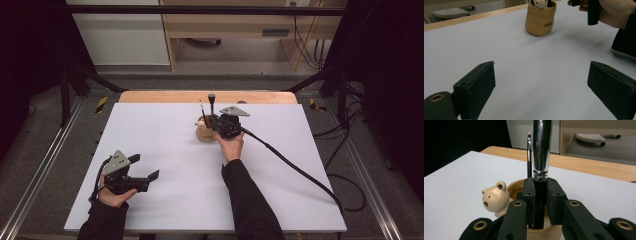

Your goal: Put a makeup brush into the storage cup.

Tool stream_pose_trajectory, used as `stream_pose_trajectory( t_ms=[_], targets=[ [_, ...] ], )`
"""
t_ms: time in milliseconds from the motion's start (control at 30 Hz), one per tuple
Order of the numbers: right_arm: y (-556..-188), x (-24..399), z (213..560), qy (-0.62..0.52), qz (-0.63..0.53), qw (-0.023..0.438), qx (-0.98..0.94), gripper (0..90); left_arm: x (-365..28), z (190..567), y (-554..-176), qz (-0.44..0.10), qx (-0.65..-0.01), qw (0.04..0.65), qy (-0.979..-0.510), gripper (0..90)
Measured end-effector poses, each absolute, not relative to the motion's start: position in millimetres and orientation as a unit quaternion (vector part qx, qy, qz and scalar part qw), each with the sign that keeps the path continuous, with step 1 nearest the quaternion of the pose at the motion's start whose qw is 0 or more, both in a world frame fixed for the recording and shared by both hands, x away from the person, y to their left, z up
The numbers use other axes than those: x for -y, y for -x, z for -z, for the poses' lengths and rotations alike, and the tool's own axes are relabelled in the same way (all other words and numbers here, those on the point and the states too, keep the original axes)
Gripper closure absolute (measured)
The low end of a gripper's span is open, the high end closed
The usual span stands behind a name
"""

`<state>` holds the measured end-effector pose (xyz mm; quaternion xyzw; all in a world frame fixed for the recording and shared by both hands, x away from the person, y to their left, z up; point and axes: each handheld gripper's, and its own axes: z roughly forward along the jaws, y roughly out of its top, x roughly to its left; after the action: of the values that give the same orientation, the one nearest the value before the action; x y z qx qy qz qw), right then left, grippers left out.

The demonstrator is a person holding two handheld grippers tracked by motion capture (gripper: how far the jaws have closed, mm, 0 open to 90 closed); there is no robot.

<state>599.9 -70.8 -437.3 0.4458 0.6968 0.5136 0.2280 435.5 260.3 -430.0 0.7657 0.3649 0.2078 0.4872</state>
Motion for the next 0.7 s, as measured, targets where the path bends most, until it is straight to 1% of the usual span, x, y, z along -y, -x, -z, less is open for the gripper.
stream_pose_trajectory(
  t_ms=[267, 700],
  targets=[
    [-596, 71, 436, -0.442, -0.498, 0.234, -0.709, 75.8, -259, 430, -435, -0.206, -0.365, 0.487, -0.766, 7.1],
    [-580, 77, 420, -0.432, -0.500, 0.229, -0.715, 60.6, -259, 430, -435, -0.206, -0.365, 0.489, -0.765, 7.2]
  ],
)
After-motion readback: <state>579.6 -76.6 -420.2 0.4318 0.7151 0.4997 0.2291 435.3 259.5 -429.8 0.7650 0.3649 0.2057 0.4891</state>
